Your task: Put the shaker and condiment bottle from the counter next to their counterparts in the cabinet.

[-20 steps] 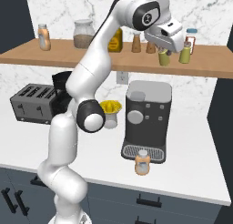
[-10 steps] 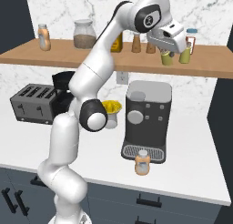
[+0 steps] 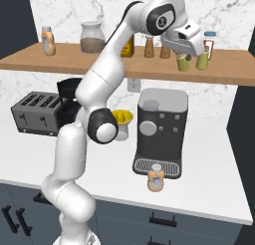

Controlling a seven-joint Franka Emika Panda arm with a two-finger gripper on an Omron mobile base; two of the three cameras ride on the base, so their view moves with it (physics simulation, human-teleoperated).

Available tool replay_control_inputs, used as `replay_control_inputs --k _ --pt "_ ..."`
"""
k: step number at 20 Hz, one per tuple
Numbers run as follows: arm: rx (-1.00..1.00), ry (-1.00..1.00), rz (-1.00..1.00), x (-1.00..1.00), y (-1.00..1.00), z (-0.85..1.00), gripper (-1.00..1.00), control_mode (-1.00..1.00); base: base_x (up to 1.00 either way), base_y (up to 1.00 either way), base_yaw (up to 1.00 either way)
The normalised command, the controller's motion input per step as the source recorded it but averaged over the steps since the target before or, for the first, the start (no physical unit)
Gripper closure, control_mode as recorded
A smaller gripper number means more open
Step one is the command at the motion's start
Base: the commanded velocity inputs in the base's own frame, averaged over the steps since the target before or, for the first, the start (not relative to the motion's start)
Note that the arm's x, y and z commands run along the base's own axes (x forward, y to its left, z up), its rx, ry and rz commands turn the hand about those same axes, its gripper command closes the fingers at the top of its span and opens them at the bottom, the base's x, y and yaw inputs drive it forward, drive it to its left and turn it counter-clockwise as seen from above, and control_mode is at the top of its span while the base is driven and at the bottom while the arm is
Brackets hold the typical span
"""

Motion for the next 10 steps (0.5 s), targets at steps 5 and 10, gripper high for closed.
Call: replay_control_inputs --k 5,10 --pt "0.00 0.00 0.00 0.31 -0.36 -0.02 -1.00 -1.00 0.00 0.00 0.00" --pt "0.00 0.00 0.00 0.19 -0.16 -0.03 -1.00 -1.00 0.00 0.00 0.00"
